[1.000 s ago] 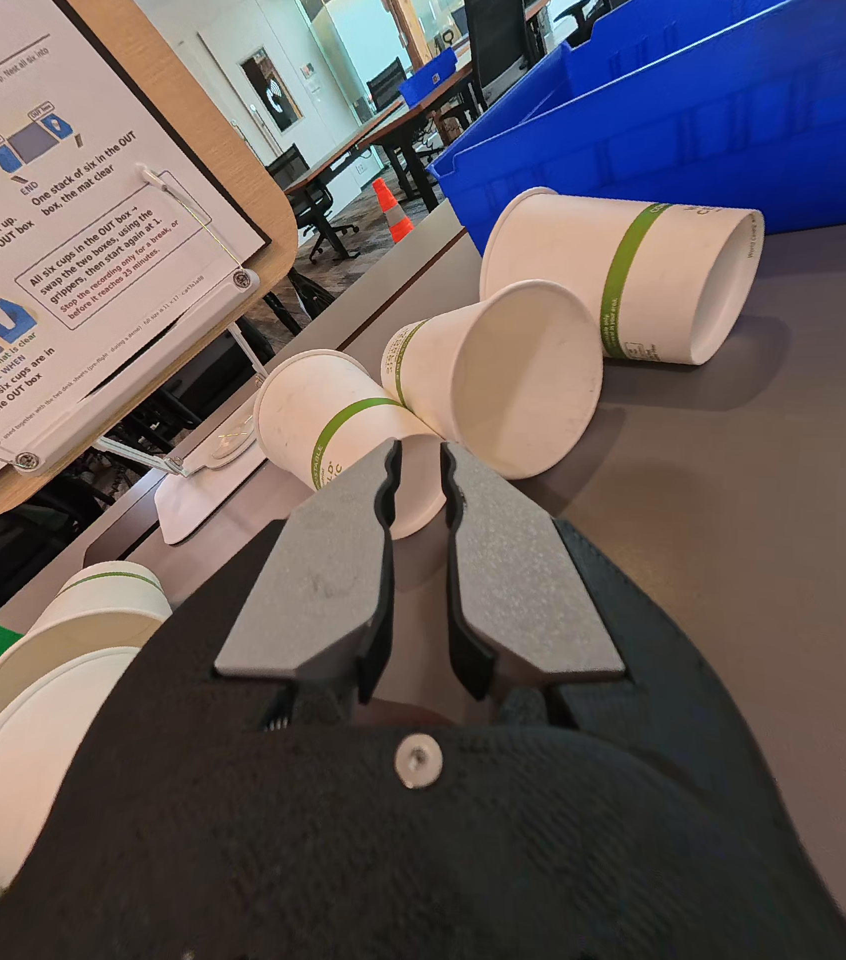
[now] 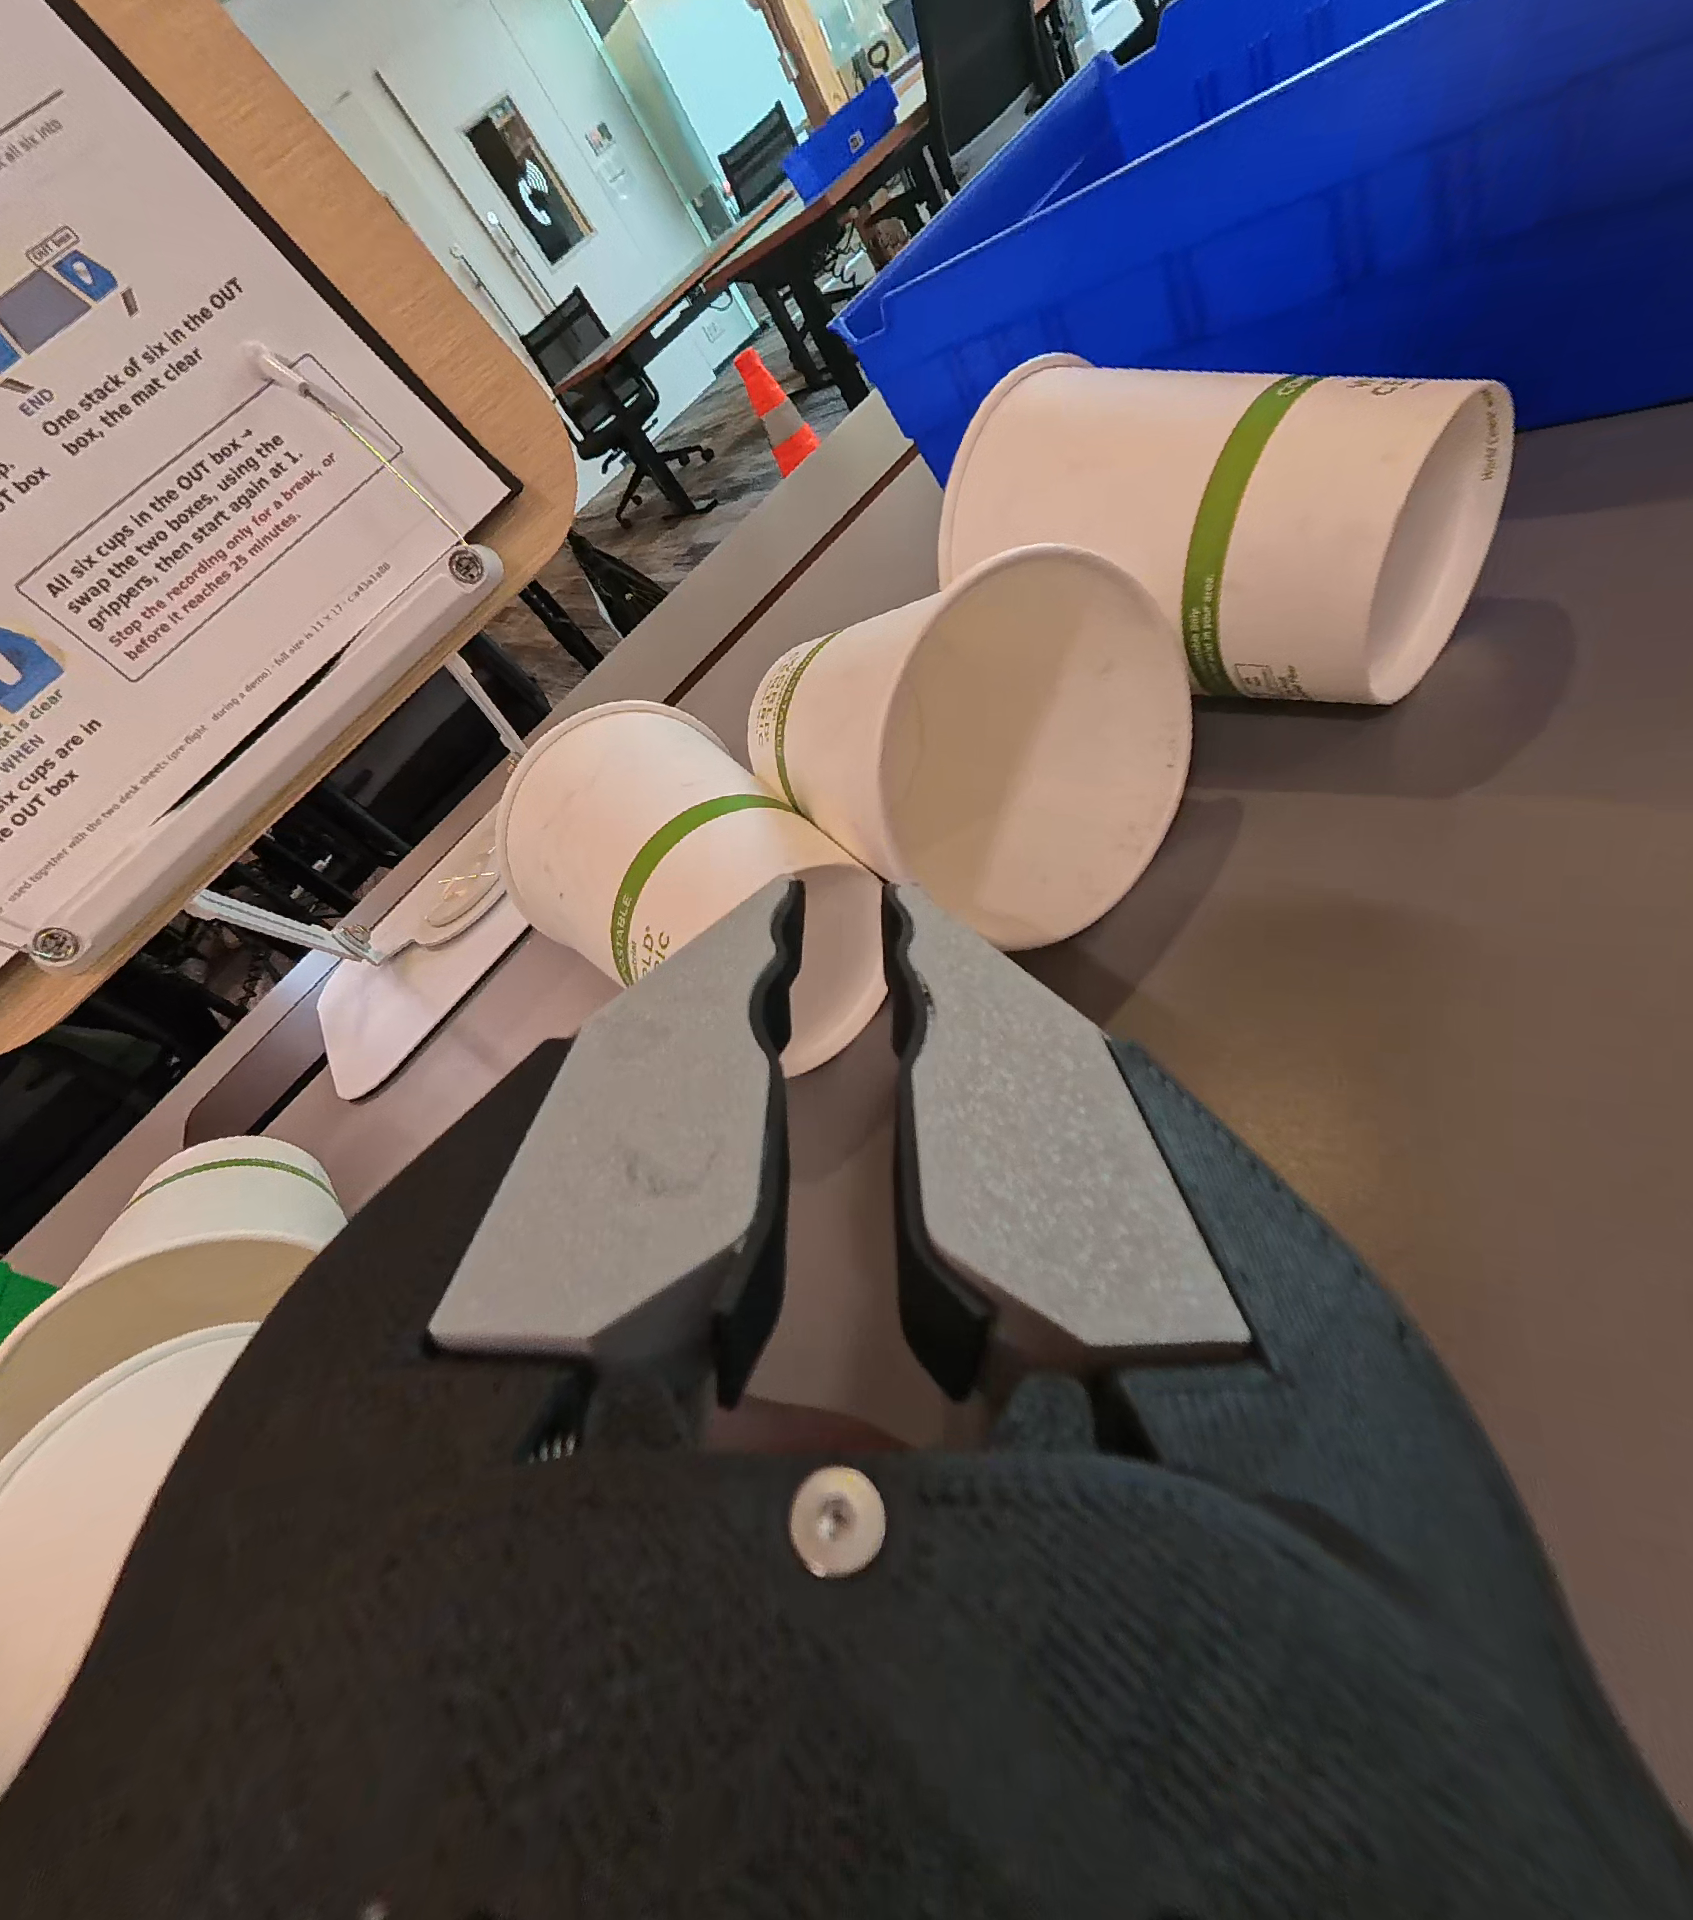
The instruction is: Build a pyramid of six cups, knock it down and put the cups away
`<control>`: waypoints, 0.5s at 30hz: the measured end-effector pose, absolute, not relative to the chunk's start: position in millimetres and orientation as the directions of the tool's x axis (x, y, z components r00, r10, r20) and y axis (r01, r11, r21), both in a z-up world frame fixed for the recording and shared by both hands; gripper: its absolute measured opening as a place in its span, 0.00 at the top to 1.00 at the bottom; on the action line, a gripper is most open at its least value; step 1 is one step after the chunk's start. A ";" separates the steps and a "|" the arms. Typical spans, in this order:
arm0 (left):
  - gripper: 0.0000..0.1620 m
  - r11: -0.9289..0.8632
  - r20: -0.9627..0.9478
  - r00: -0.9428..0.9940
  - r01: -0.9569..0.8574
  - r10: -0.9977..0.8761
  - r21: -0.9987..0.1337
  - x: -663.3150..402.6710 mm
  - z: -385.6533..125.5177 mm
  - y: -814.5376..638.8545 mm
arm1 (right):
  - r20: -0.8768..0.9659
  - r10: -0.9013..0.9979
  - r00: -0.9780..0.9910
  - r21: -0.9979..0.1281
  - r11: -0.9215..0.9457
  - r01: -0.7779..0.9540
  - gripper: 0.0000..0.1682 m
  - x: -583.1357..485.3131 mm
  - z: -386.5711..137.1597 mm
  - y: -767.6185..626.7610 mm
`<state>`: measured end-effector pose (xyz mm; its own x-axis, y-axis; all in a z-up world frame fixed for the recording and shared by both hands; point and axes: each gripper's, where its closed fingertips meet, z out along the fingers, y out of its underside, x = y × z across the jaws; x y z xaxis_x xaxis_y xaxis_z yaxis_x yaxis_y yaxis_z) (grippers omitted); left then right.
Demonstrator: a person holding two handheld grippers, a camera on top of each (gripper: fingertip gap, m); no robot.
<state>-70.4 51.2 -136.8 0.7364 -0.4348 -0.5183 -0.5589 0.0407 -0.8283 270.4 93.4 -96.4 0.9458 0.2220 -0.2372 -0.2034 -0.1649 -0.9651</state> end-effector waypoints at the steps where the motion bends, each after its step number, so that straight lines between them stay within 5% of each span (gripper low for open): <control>1: 0.93 0.040 -0.517 0.738 -0.557 -0.435 -0.829 -70.6 -136.7 51.3 | -0.235 0.219 0.947 -0.966 -0.160 -0.202 0.79 270.9 -95.9 93.4; 15: 0.93 0.031 -0.516 0.742 -0.558 -0.428 -0.829 -72.3 -137.1 52.2 | -0.235 0.323 0.917 -0.970 -0.014 -0.243 0.81 257.6 -46.3 71.7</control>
